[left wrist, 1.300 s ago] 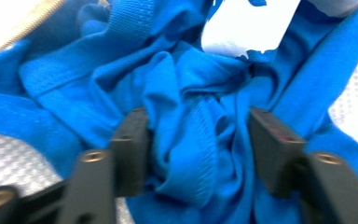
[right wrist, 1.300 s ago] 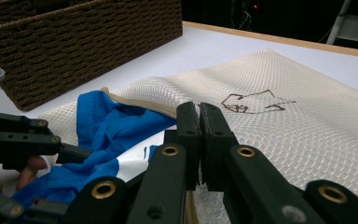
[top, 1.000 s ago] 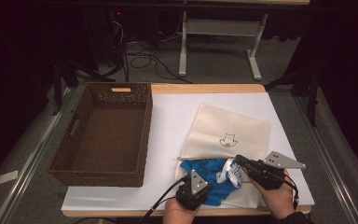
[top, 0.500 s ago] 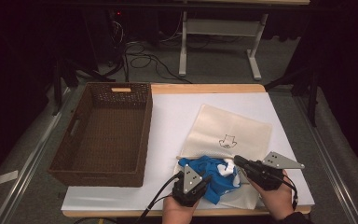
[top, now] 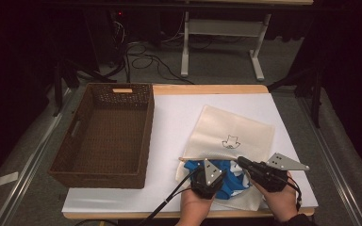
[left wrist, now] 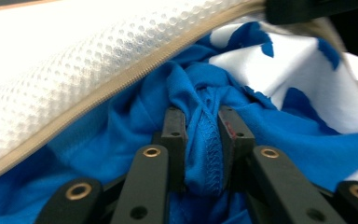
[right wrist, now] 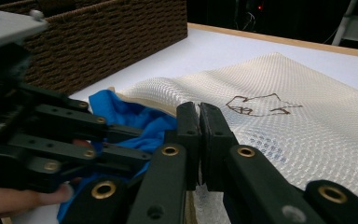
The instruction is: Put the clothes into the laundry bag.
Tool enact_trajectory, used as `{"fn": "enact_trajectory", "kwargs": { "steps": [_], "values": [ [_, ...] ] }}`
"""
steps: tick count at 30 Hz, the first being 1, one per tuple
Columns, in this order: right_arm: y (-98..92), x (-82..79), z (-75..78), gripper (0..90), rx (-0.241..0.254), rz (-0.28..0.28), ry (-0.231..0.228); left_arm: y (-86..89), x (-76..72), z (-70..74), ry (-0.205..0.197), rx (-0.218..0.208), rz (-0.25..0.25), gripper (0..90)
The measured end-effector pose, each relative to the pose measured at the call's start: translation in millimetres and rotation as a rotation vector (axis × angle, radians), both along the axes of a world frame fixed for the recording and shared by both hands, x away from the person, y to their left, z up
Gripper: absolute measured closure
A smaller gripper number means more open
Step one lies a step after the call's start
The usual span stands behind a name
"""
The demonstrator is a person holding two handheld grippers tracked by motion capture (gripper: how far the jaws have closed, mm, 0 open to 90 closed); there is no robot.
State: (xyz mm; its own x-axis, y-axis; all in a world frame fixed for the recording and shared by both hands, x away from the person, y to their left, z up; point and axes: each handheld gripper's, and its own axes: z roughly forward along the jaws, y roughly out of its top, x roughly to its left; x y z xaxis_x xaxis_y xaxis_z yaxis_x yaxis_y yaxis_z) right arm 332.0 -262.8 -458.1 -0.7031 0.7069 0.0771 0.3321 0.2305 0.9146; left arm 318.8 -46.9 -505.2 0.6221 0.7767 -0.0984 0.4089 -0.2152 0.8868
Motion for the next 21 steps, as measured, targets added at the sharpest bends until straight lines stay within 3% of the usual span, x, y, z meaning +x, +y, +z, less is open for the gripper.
{"fn": "enact_trajectory", "kwargs": {
  "steps": [2,7,10,13,15,16,17,19,20,21],
  "values": [
    [-0.1,0.3,-0.1,88.8,0.002,-0.002,0.008,0.7,0.7,-0.6,0.008,0.001,0.002,69.1],
    [0.8,0.6,-0.5,88.8,0.004,-0.001,0.010,18.0,-7.8,5.5,0.017,-0.051,-0.014,42.1],
    [1.0,-0.1,0.1,88.8,0.001,0.000,0.005,28.9,-18.8,9.7,-0.007,-0.067,-0.002,27.1],
    [1.2,0.3,0.1,88.8,0.001,0.001,0.004,34.8,-26.0,10.3,0.009,-0.069,-0.028,19.1],
    [1.9,-0.2,0.2,88.8,0.002,-0.001,0.007,32.7,-25.2,5.0,0.037,-0.011,-0.065,16.8],
    [2.1,-0.1,0.1,88.8,0.000,0.000,0.006,32.7,-25.2,5.0,0.037,-0.011,-0.065,16.3],
    [2.4,0.2,0.0,88.8,0.001,0.000,0.006,26.4,-20.1,-4.7,0.116,0.051,-0.093,16.3],
    [2.5,0.1,0.0,88.8,0.001,0.000,0.007,19.5,-16.0,-13.2,0.194,0.113,-0.116,18.6],
    [2.2,0.1,-0.2,88.8,0.001,0.000,0.007,17.0,-15.9,-15.9,0.201,0.140,-0.117,21.3],
    [1.8,0.1,-0.5,88.8,0.002,-0.001,0.008,16.5,-17.5,-15.7,0.180,0.149,-0.114,23.9]
  ]
}}
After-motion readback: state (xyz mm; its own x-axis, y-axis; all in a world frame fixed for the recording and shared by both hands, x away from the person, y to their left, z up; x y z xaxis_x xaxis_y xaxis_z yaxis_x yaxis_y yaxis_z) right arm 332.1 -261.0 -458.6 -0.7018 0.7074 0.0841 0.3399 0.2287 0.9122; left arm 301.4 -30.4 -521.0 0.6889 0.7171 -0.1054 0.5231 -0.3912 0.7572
